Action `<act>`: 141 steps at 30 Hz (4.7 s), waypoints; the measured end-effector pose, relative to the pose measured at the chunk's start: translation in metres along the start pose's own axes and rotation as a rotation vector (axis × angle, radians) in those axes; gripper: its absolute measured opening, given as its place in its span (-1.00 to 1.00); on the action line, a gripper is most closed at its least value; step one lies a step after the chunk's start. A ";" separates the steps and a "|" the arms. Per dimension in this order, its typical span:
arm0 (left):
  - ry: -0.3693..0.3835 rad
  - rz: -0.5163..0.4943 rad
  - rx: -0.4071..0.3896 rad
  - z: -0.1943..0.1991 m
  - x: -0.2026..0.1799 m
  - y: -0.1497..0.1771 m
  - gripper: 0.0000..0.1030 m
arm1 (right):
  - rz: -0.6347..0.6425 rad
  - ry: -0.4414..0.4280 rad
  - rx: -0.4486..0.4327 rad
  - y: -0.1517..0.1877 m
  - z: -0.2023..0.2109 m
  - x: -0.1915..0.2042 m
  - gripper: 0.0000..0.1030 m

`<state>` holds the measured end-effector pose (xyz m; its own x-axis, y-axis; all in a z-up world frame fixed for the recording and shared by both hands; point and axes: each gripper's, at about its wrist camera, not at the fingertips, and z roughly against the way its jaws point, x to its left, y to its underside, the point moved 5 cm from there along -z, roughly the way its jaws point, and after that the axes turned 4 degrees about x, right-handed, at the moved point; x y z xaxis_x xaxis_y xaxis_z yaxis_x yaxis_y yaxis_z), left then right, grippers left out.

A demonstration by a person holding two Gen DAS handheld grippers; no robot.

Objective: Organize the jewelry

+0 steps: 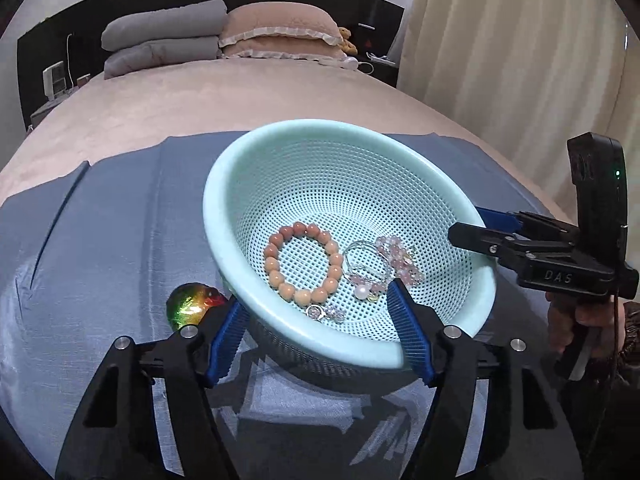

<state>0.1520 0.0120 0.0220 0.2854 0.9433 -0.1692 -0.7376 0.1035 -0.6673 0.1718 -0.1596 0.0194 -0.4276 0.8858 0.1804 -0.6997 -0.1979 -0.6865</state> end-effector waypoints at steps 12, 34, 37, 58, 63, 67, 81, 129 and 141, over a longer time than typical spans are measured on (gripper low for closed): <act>-0.014 -0.037 -0.014 0.014 -0.014 0.004 0.24 | 0.043 0.040 -0.012 0.006 0.022 0.006 -0.17; -0.030 -0.074 -0.001 0.050 -0.051 0.049 0.24 | 0.015 0.086 0.005 0.054 0.067 0.018 -0.13; -0.037 -0.075 0.011 0.042 -0.048 0.050 0.24 | 0.030 0.093 0.011 0.057 0.061 0.018 -0.11; -0.164 -0.225 -0.206 0.092 -0.069 0.070 0.84 | 0.104 0.112 -0.130 0.068 0.109 0.020 0.64; -0.228 -0.165 -0.300 0.104 -0.058 0.081 0.89 | 0.081 0.154 -0.120 0.083 0.112 0.007 0.65; -0.244 -0.084 -0.286 0.096 -0.040 0.088 0.89 | 0.076 0.197 -0.147 0.093 0.113 -0.004 0.65; -0.168 0.009 -0.267 0.070 -0.010 0.095 0.91 | -0.047 0.182 -0.071 0.107 0.076 -0.037 0.66; -0.242 -0.088 -0.251 0.051 -0.028 0.108 0.89 | 0.022 0.220 -0.038 0.110 0.054 -0.023 0.66; -0.246 -0.081 -0.246 0.050 -0.027 0.107 0.89 | 0.023 0.222 -0.035 0.109 0.051 -0.022 0.67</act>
<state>0.0348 0.0135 -0.0092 0.1595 0.9859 0.0512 -0.5405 0.1307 -0.8311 0.0753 -0.2224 -0.0234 -0.3042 0.9526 0.0072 -0.6690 -0.2083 -0.7134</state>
